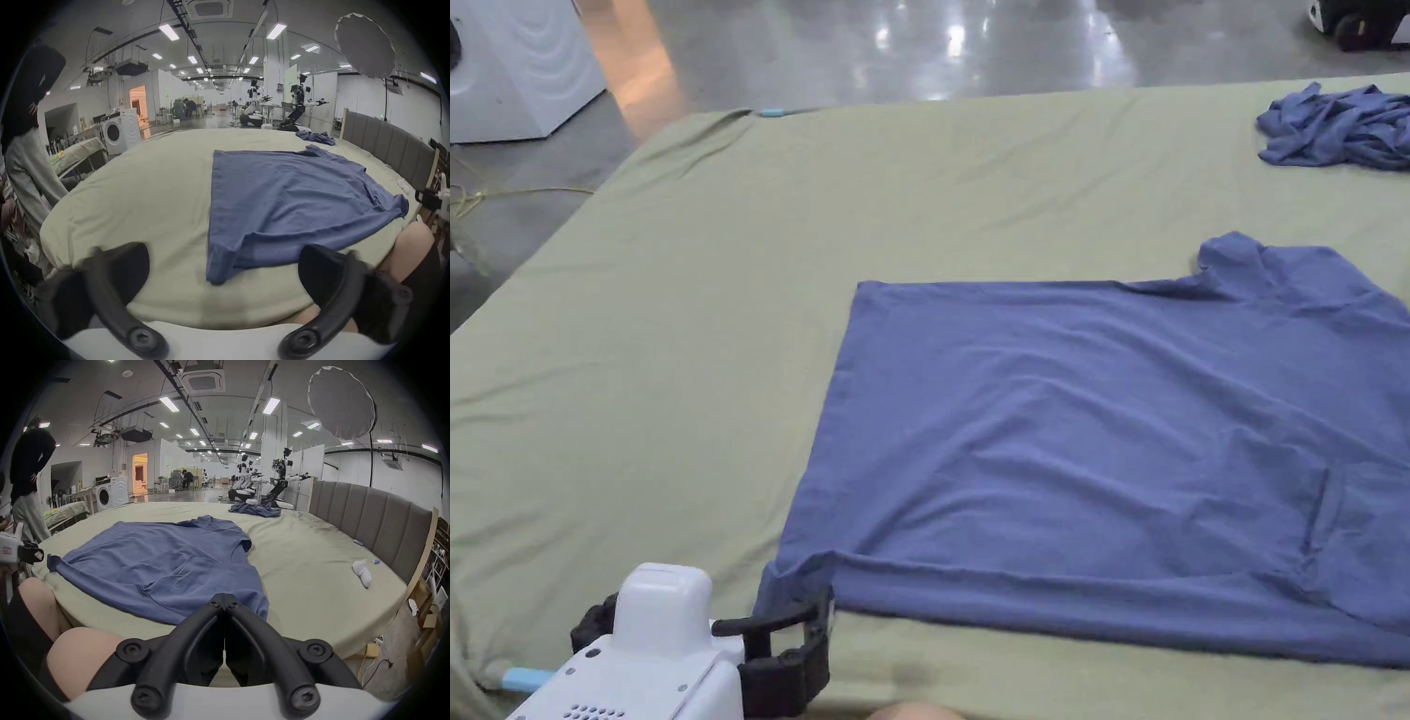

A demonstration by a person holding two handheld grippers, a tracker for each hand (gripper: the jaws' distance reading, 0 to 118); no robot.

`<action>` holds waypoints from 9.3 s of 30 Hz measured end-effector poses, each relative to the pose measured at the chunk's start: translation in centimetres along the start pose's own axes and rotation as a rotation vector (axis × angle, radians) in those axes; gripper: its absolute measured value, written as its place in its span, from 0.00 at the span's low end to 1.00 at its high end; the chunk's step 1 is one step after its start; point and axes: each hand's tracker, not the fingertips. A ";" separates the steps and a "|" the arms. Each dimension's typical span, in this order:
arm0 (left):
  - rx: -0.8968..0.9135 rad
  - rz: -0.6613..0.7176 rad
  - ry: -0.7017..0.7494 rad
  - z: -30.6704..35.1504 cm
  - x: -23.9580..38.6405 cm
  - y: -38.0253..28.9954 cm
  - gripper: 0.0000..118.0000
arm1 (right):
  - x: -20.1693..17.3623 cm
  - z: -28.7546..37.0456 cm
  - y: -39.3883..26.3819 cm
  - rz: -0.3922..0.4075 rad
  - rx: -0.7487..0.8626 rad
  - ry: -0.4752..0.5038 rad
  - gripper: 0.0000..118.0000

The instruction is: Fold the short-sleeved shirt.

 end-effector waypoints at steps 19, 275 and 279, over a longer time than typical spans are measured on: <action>-0.078 -0.063 -0.025 -1.6 0.9 0.0 0.04 | 1.3 -1.8 0.3 -0.003 -0.055 -0.030 0.49; -0.523 0.621 -0.852 -15.8 -7.7 0.9 0.03 | -7.8 3.5 11.0 -0.025 -0.157 0.203 0.02; -0.529 0.668 -0.866 -16.2 -8.8 0.4 0.03 | -7.5 3.3 10.7 -0.019 -0.153 0.204 0.02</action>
